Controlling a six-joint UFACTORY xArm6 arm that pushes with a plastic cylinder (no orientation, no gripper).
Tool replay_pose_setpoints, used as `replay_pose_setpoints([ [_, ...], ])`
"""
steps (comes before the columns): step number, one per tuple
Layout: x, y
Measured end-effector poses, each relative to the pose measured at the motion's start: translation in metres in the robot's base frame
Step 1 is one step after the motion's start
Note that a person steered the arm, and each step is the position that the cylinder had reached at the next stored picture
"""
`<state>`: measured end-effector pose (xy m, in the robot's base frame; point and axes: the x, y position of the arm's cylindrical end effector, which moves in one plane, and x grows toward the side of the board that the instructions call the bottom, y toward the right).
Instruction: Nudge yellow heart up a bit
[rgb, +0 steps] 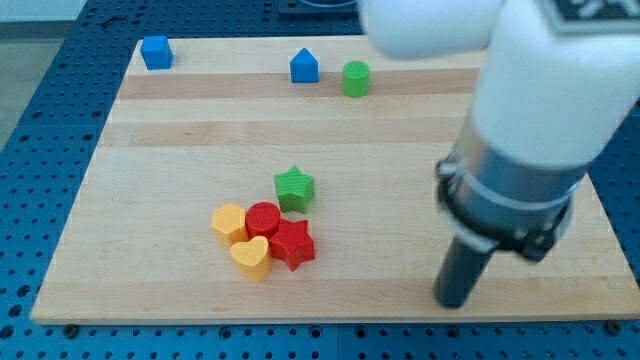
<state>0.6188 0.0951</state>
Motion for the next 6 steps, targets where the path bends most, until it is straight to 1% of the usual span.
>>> replay_pose_setpoints([
  [1, -0.001, -0.029],
  [2, -0.001, -0.078],
  [3, -0.003, -0.11],
  [4, -0.016, -0.143],
  [5, -0.038, -0.164],
  [6, -0.055, -0.165],
])
